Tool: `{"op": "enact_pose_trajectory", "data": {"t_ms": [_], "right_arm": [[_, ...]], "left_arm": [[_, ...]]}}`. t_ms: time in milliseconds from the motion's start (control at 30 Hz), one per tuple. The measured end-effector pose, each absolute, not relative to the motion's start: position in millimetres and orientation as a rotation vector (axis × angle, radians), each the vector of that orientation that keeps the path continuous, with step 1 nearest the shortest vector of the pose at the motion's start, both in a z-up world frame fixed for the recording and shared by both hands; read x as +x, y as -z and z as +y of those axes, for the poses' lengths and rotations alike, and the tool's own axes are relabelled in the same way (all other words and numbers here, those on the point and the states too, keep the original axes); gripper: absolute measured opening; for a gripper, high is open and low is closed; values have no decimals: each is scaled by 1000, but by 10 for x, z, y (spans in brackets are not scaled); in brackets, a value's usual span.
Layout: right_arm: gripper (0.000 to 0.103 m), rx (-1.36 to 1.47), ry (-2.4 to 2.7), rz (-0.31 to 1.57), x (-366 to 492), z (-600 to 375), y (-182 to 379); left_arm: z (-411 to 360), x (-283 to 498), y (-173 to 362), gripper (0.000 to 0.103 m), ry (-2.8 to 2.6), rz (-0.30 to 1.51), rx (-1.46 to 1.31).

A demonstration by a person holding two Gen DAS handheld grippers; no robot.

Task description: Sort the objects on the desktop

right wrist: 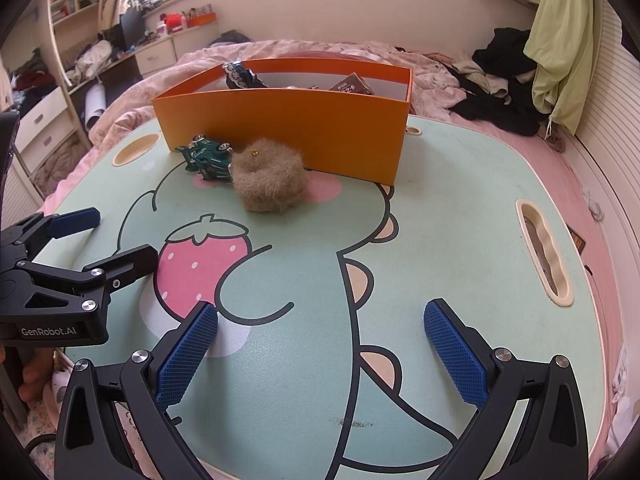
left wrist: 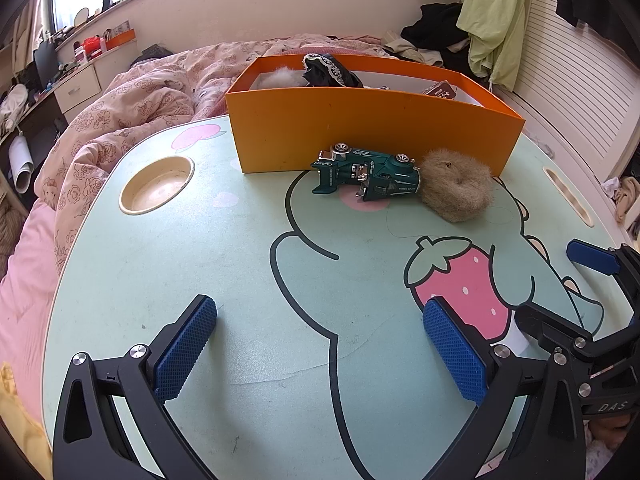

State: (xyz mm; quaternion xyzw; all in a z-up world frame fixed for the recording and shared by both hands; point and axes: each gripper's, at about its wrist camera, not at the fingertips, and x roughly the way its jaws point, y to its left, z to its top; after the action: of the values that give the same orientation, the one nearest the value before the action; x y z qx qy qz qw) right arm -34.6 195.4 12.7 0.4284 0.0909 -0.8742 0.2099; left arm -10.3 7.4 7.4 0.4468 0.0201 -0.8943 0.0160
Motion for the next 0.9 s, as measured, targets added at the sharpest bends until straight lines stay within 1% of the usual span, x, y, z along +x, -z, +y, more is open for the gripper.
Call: {"op": "enact_pose_trajectory", "data": {"t_ms": [367,733,900], "right_arm": [[103,1186,2433,245,-343,1965,-138],[103,1177,2446,100,-380,2116,-223],[99,1172,2443,-19,-578,2116,-371]], "left_arm": [[74,-102,-71,103,2781,63,1389],[75,-102,-69,103,2779,66,1388],[74,-104,-71,103,2779,66,1388]]}}
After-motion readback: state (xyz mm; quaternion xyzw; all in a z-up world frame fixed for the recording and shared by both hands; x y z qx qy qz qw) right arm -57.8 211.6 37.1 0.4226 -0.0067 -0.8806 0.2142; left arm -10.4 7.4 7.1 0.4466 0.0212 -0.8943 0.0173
